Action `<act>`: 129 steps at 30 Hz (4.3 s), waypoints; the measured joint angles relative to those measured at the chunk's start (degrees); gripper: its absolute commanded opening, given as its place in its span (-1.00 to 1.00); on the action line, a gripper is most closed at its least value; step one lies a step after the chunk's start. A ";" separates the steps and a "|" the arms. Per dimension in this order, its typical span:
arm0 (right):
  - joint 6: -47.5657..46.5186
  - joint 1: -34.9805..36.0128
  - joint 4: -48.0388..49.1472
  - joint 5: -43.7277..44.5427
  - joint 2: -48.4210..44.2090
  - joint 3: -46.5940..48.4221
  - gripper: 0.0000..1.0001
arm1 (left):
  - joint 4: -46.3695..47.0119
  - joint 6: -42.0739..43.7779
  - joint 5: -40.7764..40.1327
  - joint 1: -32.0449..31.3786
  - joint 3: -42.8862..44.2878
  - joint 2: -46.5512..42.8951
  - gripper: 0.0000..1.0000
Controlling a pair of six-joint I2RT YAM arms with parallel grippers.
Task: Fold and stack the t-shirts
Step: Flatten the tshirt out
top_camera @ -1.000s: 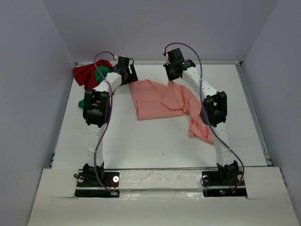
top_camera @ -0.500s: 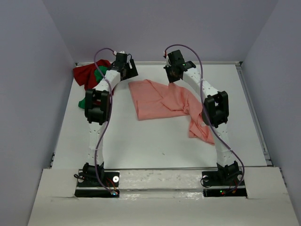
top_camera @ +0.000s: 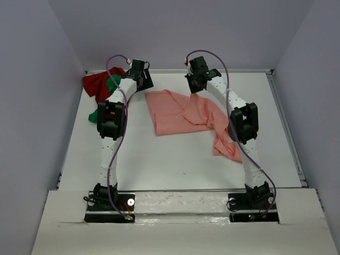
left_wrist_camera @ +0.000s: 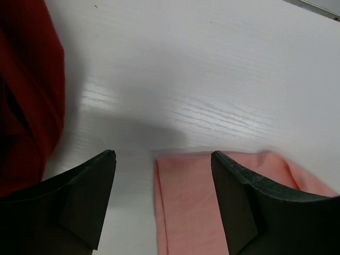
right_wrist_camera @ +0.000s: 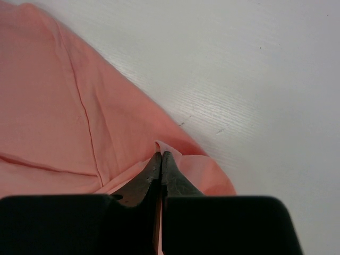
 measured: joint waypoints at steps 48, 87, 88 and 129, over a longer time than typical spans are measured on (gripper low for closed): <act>2.49 0.00 -0.52 -0.90 0.00 2.34 -1.00 | 3.69 -0.63 3.13 -1.95 -6.03 -0.90 -0.12; 3.80 -3.76 -7.80 30.93 -25.33 -0.11 -1.00 | -12.39 3.56 -11.50 -10.14 -15.15 -41.40 -1.00; 3.82 -4.22 -8.26 31.89 -25.90 -0.11 -1.00 | -12.98 3.80 -12.20 -10.14 -15.87 -43.30 -1.00; -10.91 -2.21 1.33 36.76 -65.81 8.37 -1.00 | -17.68 15.85 -8.09 -10.25 -13.51 -83.17 -1.00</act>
